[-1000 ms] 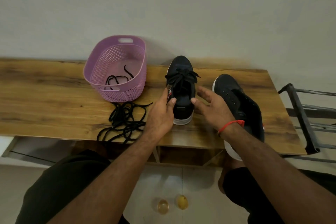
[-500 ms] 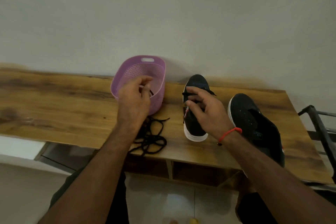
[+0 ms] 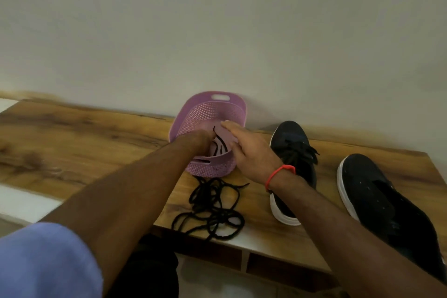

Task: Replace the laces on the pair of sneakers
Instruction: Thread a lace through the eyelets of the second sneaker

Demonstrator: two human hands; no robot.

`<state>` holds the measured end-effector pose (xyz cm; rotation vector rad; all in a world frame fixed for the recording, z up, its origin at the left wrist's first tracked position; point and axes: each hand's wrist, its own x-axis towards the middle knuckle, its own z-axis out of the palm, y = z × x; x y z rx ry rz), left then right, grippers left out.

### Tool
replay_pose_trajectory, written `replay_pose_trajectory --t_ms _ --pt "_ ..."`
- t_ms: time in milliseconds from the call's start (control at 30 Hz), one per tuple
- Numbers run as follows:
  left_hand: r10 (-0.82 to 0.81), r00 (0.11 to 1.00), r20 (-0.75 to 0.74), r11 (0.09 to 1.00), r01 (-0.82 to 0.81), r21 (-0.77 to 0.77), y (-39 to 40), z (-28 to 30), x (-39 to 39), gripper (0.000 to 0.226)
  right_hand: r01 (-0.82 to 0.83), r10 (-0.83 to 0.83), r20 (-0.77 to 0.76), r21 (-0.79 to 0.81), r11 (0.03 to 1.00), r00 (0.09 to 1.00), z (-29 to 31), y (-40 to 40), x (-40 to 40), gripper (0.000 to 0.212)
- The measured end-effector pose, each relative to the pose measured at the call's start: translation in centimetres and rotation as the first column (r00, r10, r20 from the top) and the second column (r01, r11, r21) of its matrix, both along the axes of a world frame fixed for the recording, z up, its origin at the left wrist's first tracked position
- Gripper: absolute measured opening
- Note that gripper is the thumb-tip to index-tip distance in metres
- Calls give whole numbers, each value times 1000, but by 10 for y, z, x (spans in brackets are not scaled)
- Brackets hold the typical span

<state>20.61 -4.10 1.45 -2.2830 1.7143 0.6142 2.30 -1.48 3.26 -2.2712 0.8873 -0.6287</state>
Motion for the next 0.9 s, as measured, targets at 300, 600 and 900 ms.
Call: replay_pose_trajectory --t_ms 300,600,900 --pt "59 998 -19 997 -60 -39 -17 -7 1 12 28 -29 11 57 998 1000 -9 -2 -2 50" --pt "-316 599 -736 890 -83 -449 45 129 -60 13 -75 -76 405 345 936 911 31 4 -33 91" --pt "-460 119 -880 841 -261 -475 95 240 -139 18 130 -287 400 375 918 870 72 35 -114 40"
